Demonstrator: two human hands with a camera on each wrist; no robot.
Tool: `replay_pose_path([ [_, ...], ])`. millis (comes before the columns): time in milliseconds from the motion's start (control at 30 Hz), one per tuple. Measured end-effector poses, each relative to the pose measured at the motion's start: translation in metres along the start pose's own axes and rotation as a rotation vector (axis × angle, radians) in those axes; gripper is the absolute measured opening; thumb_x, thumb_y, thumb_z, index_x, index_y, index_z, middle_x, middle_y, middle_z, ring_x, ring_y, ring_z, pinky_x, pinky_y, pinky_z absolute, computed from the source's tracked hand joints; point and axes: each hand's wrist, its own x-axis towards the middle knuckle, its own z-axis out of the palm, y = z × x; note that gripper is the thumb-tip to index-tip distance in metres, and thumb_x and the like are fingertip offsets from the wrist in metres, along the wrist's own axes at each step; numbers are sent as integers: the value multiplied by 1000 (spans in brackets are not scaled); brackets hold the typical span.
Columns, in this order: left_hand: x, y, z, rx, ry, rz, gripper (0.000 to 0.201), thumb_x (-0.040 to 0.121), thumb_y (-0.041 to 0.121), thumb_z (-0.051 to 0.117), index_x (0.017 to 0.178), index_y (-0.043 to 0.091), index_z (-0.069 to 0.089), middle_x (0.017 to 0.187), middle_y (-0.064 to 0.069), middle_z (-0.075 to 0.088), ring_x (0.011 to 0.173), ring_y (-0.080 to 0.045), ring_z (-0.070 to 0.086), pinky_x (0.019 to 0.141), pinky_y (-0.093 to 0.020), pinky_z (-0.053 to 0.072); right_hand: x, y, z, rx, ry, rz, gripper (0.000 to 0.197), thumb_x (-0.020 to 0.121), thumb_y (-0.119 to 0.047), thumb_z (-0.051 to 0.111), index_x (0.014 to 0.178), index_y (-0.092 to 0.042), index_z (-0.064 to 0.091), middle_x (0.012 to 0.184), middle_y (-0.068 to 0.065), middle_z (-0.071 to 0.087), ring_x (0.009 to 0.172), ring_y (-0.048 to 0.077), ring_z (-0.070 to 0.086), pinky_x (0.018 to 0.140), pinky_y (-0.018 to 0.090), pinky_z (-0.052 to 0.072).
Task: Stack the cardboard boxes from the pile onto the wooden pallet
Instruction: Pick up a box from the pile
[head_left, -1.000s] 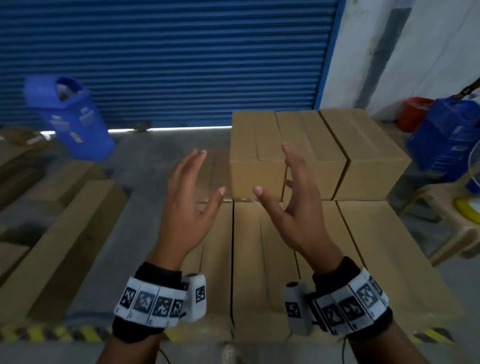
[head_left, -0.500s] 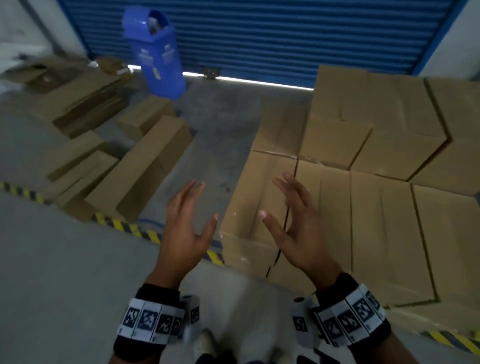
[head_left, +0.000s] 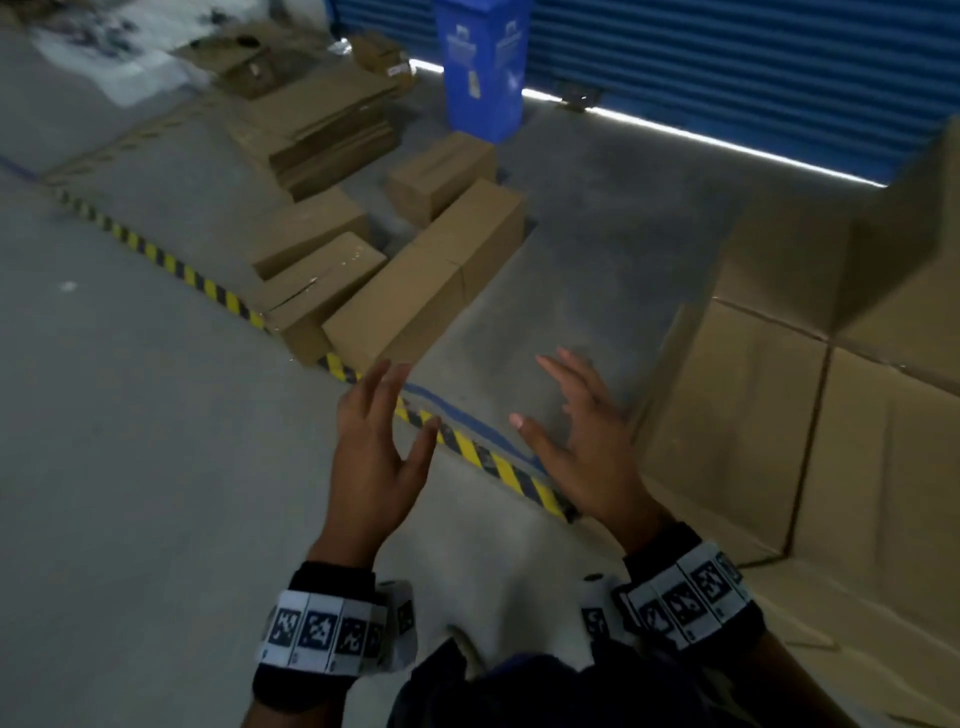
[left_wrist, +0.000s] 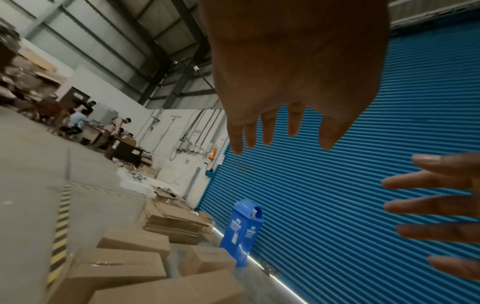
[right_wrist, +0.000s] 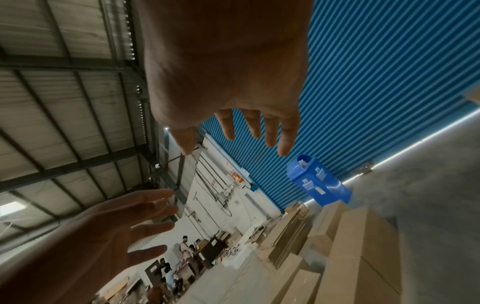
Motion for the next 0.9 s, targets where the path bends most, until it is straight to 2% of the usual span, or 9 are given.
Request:
replay_pose_path([
  [100, 23, -40, -22, 15, 14, -30, 55, 96, 36, 59, 146, 15, 49, 150, -11, 44, 140, -27, 39, 108, -3, 19, 31, -13, 36, 5, -57, 14, 77, 83, -66, 51, 146, -22, 45, 157, -4, 32, 143, 13, 33, 108, 46, 43],
  [200, 45, -74, -31, 10, 4, -55, 56, 95, 39, 58, 145, 15, 50, 151, -9, 43, 139, -25, 40, 108, -4, 20, 62, -15, 58, 3, -94, 42, 79, 83, -68, 49, 148, -23, 42, 158, -5, 30, 144, 13, 31, 110, 47, 41],
  [300, 79, -105, -30, 8, 9, -94, 55, 95, 38, 60, 144, 14, 52, 150, -9, 45, 139, -26, 41, 109, -16, 28, 101, -9, 75, -1, -95, 48, 75, 86, -62, 54, 147, -21, 42, 156, -3, 33, 143, 12, 32, 112, 44, 40],
  [400, 128, -133, -26, -6, 14, -138, 50, 97, 32, 66, 143, 16, 52, 150, -9, 44, 140, -26, 40, 107, -29, 34, 153, 2, 95, -1, -86, 74, 63, 92, -44, 65, 146, -20, 45, 155, -2, 36, 142, 11, 33, 114, 41, 37],
  [467, 165, -155, -22, -9, 21, -156, 49, 96, 29, 67, 142, 17, 53, 151, -8, 44, 139, -25, 41, 107, -31, 35, 195, 11, 110, 27, -91, 93, 60, 92, -37, 66, 146, -20, 45, 154, -2, 36, 141, 12, 35, 112, 43, 39],
  [567, 225, -186, -16, -14, 26, -194, 48, 97, 36, 63, 141, 20, 54, 150, -6, 44, 137, -24, 42, 107, -34, 38, 264, 30, 134, 65, -100, 107, 58, 92, -33, 67, 145, -19, 46, 153, -2, 38, 140, 15, 38, 108, 48, 43],
  [733, 324, -225, -13, -3, -13, -216, 52, 95, 45, 59, 139, 18, 55, 147, -6, 45, 132, -27, 48, 100, -53, 49, 373, 45, 156, 93, -113, 116, 58, 92, -35, 67, 143, -16, 48, 150, 3, 43, 135, 21, 44, 105, 50, 46],
  [833, 381, -245, -15, -5, -21, -246, 59, 93, 54, 54, 140, 19, 55, 148, -5, 45, 135, -26, 46, 103, -55, 47, 431, 47, 166, 88, -156, 120, 59, 92, -33, 67, 144, -16, 45, 149, 3, 42, 136, 20, 43, 105, 50, 45],
  [900, 411, -259, -17, -17, -16, -266, 58, 93, 55, 54, 140, 21, 55, 147, -4, 46, 135, -24, 47, 104, -52, 47, 464, 47, 175, 82, -183, 125, 60, 92, -32, 67, 144, -16, 45, 148, 2, 43, 135, 19, 43, 106, 49, 44],
])
